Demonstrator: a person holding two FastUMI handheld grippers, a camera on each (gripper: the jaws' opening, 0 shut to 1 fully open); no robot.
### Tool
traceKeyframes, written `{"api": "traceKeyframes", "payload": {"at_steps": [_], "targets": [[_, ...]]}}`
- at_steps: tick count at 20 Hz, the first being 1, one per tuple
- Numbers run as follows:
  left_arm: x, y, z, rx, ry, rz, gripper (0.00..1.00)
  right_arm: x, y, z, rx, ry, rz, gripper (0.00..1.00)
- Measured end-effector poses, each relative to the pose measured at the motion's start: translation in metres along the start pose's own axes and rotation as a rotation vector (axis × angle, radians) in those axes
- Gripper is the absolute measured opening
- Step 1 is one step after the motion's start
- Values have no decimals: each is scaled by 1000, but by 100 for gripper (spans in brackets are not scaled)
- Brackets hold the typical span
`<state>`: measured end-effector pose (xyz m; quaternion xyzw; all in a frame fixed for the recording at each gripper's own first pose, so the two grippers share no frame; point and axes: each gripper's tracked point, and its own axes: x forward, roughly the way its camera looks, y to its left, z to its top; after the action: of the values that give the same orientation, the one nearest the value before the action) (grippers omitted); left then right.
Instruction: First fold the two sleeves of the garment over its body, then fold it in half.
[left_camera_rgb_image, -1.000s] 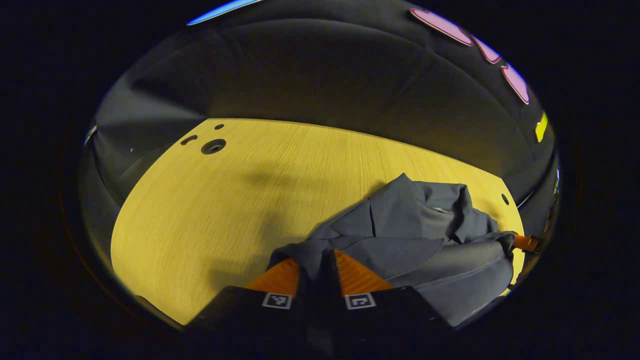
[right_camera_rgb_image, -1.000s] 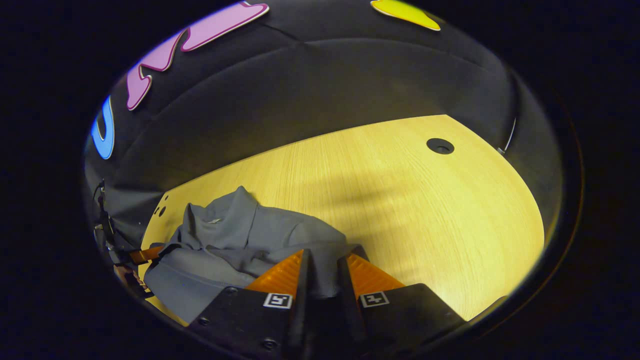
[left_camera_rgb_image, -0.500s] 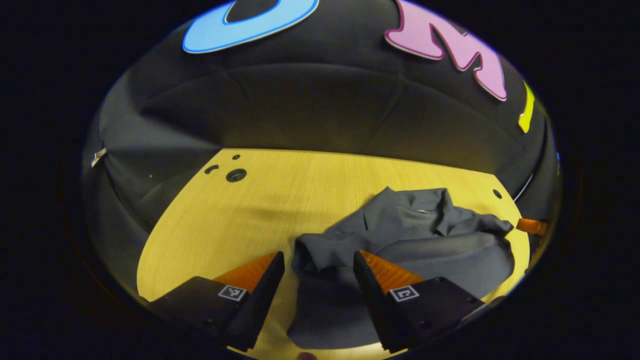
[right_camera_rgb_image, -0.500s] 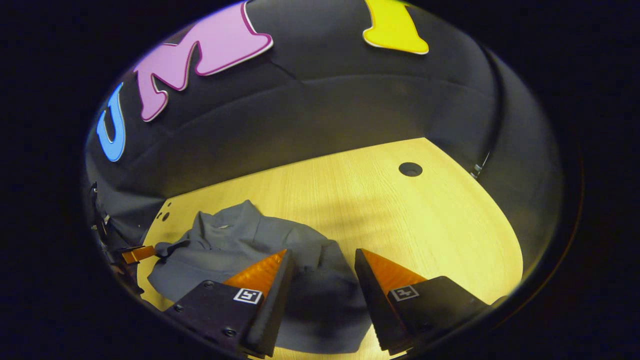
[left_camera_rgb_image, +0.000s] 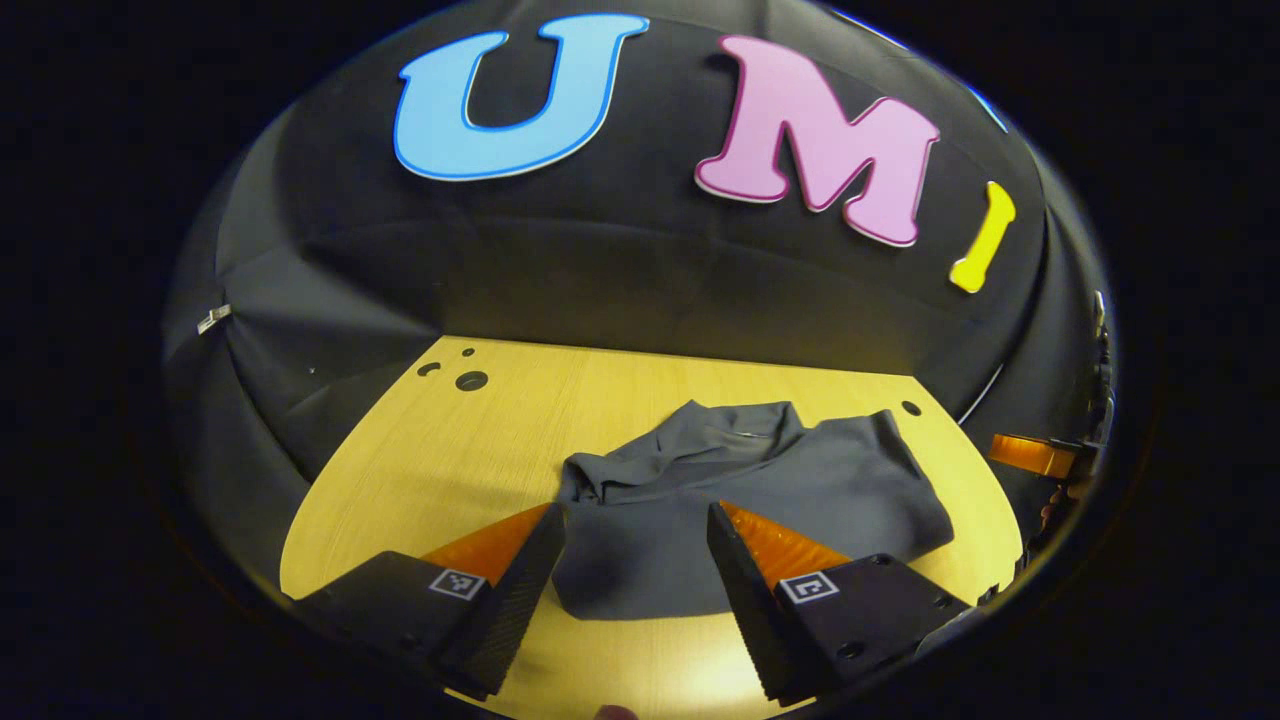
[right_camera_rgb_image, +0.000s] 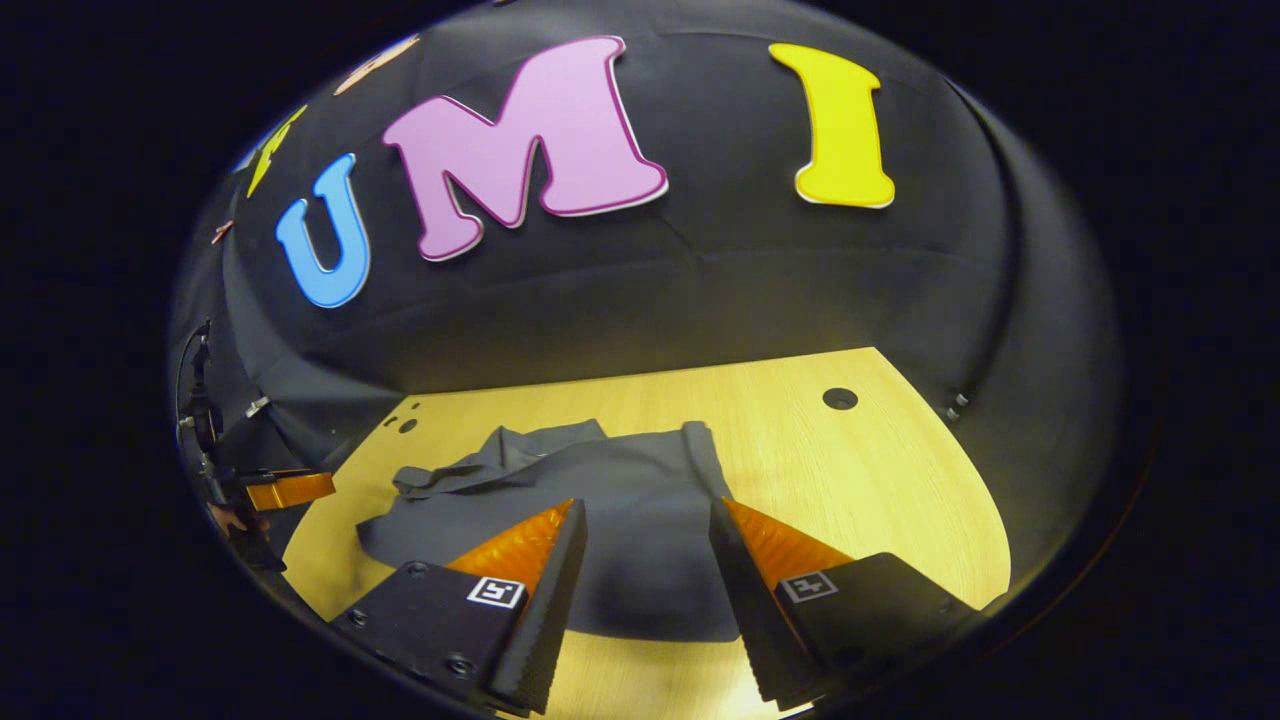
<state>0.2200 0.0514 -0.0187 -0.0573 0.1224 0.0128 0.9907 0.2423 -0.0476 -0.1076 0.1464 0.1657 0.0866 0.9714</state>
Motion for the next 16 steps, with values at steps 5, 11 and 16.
{"api": "traceKeyframes", "payload": {"at_steps": [5,11,16], "targets": [[-50,-23,-8,-1,-27,-26,91,-43,27,-1,1,-24,50,77],[-93,-36,-42,-46,-10,-38,91,-80,50,-22,-29,-45,77,77],[-109,-30,-62,-41,16,-19,91,-89,44,-52,-40,27,53,77]]}}
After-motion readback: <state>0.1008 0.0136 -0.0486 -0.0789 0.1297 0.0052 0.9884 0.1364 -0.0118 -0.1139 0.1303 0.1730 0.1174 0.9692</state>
